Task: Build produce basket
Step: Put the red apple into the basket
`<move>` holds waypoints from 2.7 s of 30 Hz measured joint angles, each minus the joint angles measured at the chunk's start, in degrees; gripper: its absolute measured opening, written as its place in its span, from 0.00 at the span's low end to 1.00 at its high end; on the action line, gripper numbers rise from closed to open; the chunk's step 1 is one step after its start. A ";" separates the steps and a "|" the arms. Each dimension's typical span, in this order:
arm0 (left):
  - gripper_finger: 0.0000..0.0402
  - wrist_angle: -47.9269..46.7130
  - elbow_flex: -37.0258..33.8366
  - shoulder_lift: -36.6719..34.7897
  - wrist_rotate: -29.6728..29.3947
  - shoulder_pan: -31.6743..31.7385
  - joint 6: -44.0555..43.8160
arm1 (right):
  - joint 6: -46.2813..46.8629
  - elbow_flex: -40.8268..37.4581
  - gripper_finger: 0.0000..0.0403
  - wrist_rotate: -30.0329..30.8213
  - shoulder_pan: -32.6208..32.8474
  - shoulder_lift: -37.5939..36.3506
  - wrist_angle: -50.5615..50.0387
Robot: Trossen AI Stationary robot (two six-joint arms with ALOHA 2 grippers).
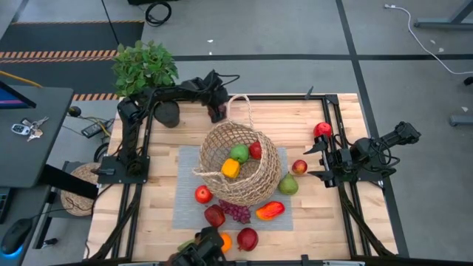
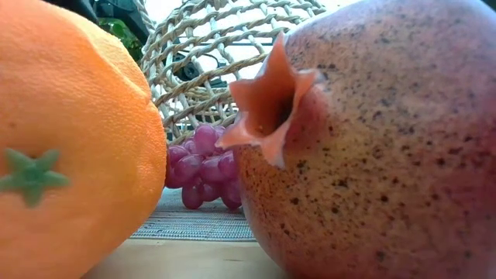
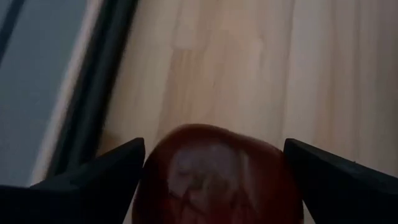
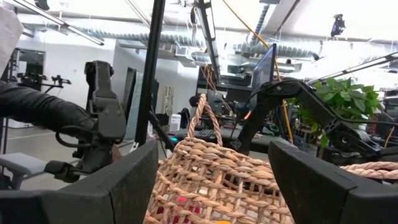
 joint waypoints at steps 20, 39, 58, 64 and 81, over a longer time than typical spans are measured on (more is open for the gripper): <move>0.82 -4.83 1.49 -4.62 0.03 -0.04 1.58 | 0.00 -0.01 0.77 -0.01 0.02 0.01 -0.02; 0.83 4.56 2.34 -31.87 5.63 -6.81 -16.33 | 0.00 0.00 0.77 -0.01 0.01 0.01 0.00; 0.83 18.45 2.34 -34.03 -7.75 -19.21 -46.82 | 0.00 0.01 0.77 -0.03 0.02 0.01 0.00; 0.83 18.37 2.34 -34.03 -7.80 -20.94 -47.93 | 0.00 -0.01 0.77 -0.03 0.00 0.00 0.00; 0.83 13.22 2.34 -34.03 -0.73 -32.75 12.64 | 0.00 0.00 0.77 -0.05 0.00 0.01 0.00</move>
